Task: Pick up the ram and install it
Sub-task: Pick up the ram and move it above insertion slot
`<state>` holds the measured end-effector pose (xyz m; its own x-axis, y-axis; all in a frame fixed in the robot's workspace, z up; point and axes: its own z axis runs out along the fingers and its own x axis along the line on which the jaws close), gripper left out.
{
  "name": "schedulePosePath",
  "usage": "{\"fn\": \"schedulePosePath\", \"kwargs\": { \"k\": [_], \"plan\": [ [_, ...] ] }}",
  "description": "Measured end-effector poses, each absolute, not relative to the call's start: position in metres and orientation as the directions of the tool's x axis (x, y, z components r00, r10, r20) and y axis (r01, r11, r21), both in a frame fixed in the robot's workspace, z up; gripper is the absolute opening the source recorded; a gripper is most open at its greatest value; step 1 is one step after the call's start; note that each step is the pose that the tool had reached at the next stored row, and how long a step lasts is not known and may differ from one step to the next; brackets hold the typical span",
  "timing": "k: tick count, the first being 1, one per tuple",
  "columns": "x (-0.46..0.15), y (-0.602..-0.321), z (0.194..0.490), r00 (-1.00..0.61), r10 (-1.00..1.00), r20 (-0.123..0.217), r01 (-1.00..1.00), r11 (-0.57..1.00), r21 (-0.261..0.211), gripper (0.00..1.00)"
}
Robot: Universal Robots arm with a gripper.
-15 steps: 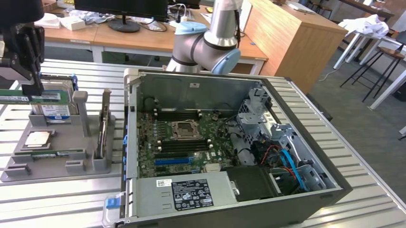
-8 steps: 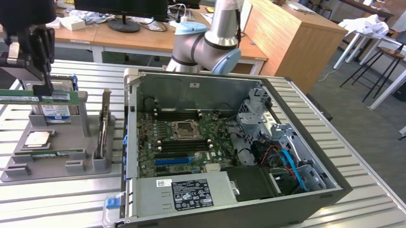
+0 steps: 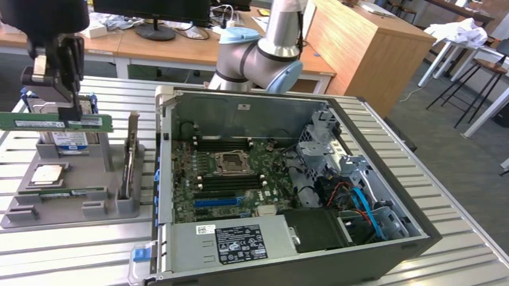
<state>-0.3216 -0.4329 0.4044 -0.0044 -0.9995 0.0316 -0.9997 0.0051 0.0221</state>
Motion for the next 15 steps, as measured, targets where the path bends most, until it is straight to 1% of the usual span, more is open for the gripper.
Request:
{"fn": "schedulePosePath", "kwargs": {
  "k": [15],
  "plan": [
    [-0.277, -0.433, 0.404, -0.004, -0.999, 0.032, -1.0, 0.005, 0.022, 0.11]
  ]
}}
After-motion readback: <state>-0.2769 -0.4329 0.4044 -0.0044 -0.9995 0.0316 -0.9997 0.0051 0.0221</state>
